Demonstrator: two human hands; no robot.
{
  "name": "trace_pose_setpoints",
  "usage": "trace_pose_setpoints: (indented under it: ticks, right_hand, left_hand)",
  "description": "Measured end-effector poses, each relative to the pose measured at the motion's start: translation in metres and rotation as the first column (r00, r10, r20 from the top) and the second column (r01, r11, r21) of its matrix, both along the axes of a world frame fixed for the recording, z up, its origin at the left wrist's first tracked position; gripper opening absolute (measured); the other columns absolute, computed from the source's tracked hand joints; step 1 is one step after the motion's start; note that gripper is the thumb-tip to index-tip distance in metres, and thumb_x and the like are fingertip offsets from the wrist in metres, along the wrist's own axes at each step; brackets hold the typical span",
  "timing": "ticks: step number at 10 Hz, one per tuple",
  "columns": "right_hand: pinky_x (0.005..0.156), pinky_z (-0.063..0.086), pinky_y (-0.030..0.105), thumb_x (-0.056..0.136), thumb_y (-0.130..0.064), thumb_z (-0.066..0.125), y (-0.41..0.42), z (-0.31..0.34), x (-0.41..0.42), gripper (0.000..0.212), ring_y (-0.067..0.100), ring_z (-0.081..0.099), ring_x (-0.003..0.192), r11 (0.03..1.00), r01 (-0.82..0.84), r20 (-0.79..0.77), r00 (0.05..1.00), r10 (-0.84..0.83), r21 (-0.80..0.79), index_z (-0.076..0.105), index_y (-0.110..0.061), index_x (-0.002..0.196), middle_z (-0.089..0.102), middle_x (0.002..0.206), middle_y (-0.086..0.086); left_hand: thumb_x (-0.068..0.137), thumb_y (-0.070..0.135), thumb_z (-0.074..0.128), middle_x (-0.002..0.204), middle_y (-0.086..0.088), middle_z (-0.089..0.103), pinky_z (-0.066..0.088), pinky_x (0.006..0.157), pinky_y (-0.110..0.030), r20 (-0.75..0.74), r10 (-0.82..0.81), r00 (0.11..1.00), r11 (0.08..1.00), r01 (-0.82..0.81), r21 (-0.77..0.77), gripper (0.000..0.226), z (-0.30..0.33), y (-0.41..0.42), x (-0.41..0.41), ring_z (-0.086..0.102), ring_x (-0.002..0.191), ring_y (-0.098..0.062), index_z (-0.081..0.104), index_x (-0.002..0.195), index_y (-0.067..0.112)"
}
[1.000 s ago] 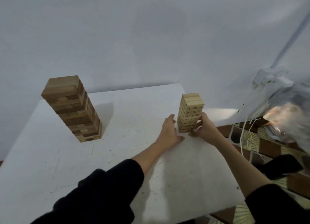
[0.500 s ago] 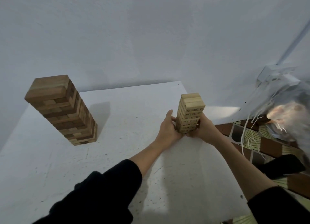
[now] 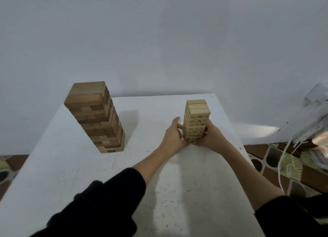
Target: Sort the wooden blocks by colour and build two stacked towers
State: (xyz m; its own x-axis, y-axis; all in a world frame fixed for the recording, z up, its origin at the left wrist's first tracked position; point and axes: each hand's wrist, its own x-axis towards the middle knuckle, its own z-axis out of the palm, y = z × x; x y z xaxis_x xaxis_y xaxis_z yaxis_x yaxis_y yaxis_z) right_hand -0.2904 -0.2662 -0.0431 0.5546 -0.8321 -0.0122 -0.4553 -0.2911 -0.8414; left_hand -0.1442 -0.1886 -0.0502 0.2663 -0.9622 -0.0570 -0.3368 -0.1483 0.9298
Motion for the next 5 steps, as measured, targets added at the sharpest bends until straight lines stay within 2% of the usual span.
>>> trace_pose_setpoints:
  ticks: [1, 2, 3, 4, 5]
  right_hand:
    - [0.067, 0.051, 0.016, 0.062, 0.004, 0.079, -0.004, -0.001, 0.014, 0.084, 0.008, 0.060, 0.089, 1.000, -0.010, -0.009, 1.000, 0.010, 0.003, 0.039, -0.014, 0.134, 0.059, 0.114, 0.000]
    - [0.064, 0.052, 0.014, 0.062, 0.000, 0.081, -0.006, -0.005, 0.024, 0.085, 0.006, 0.061, 0.088, 0.999, -0.034, -0.011, 0.999, 0.034, -0.001, 0.039, -0.016, 0.134, 0.059, 0.113, -0.002]
    - [0.068, 0.055, 0.019, 0.062, 0.002, 0.080, -0.009, -0.010, 0.028, 0.085, 0.010, 0.062, 0.090, 0.999, -0.039, 0.009, 0.999, 0.039, 0.018, 0.038, -0.015, 0.134, 0.059, 0.114, 0.000]
    - [0.071, 0.055, 0.023, 0.063, 0.002, 0.079, -0.008, -0.008, 0.030, 0.085, 0.014, 0.063, 0.093, 0.999, -0.049, 0.020, 0.999, 0.048, 0.024, 0.036, -0.015, 0.135, 0.058, 0.116, 0.002]
    - [0.064, 0.054, 0.019, 0.064, 0.007, 0.078, -0.004, -0.002, 0.030, 0.093, 0.013, 0.061, 0.088, 0.995, -0.064, 0.016, 0.998, 0.063, 0.078, 0.028, -0.014, 0.140, 0.052, 0.121, 0.003]
  left_hand:
    - [0.074, 0.000, 0.076, 0.101, 0.000, 0.047, 0.044, 0.054, -0.006, -0.045, 0.043, 0.998, 0.999, -0.043, 0.010, 0.090, 0.008, 0.000, 0.008, 0.045, 0.067, -0.005, 0.024, 0.146, 0.012]
    - [0.075, -0.002, 0.075, 0.088, 0.005, 0.049, 0.042, 0.058, -0.005, -0.050, 0.060, 0.997, 0.998, -0.059, 0.014, 0.089, 0.002, -0.001, 0.018, 0.050, 0.068, -0.006, 0.025, 0.147, 0.012]
    - [0.074, -0.002, 0.075, 0.078, 0.005, 0.050, 0.040, 0.061, -0.005, 0.027, 0.053, 0.998, 0.998, -0.052, -0.024, 0.086, -0.003, -0.001, 0.024, 0.054, 0.070, -0.005, 0.027, 0.146, 0.011]
    - [0.074, 0.000, 0.075, 0.079, 0.006, 0.050, 0.040, 0.062, -0.006, 0.012, 0.047, 0.999, 0.998, -0.047, -0.034, 0.086, 0.001, 0.002, 0.027, 0.054, 0.071, -0.004, 0.028, 0.145, 0.010]
    - [0.074, 0.002, 0.077, 0.091, 0.005, 0.052, 0.042, 0.064, -0.007, -0.042, 0.050, 0.998, 0.998, -0.052, -0.042, 0.089, 0.004, 0.005, 0.024, 0.054, 0.075, -0.005, 0.026, 0.146, 0.010]
